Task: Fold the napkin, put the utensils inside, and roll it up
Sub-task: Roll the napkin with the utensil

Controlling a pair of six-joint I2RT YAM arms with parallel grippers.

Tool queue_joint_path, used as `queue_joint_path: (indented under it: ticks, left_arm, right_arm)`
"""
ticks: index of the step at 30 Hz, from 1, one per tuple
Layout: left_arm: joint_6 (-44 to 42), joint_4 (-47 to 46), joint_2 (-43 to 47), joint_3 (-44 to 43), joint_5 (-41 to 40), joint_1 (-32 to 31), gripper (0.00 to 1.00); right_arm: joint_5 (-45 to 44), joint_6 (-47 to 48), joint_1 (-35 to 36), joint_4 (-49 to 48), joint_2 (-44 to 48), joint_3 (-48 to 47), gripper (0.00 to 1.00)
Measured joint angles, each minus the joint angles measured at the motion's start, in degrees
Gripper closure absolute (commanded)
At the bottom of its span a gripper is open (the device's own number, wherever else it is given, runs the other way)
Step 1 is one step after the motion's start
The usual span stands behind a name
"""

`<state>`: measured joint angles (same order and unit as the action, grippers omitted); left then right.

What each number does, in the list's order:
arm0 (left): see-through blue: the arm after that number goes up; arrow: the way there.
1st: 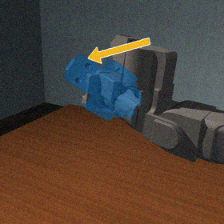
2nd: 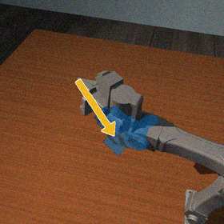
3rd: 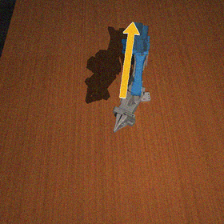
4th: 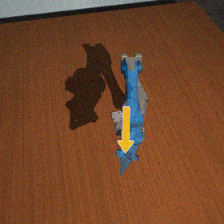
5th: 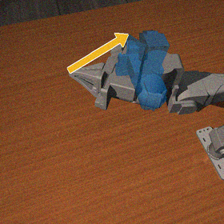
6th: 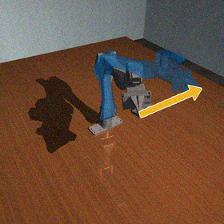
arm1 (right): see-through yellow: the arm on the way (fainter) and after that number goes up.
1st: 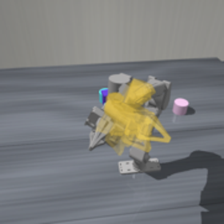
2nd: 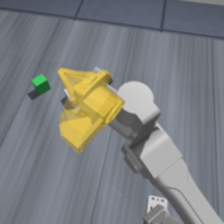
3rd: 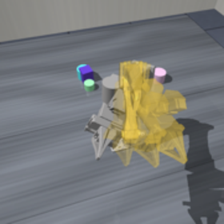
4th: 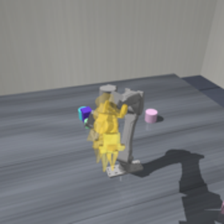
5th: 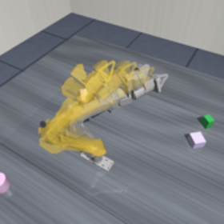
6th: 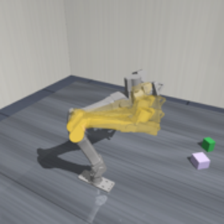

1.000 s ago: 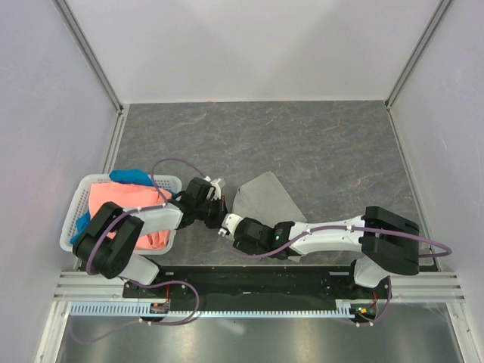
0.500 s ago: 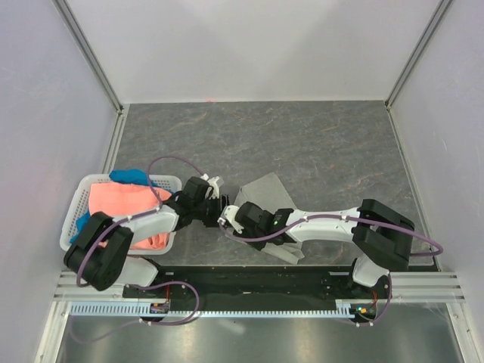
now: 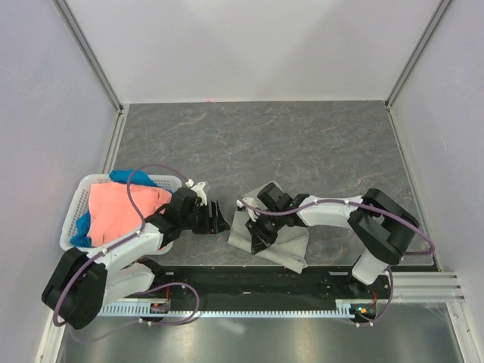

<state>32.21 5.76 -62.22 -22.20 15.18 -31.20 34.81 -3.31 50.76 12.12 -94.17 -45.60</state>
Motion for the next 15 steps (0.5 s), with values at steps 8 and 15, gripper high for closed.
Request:
queue_joint_path:
  ticks: [8,15]
  left_arm:
    - [0.11,-5.33,4.57,5.31,4.17,0.0,0.28]
    - [0.13,-13.6,2.45,7.96,8.28,-0.02,0.29]
  right_arm:
    - [19.39,-3.39,-9.25,-3.32,-9.16,-0.61,0.84]
    - [29.88,-5.11,-14.08,-3.48,-16.68,-2.51,0.85]
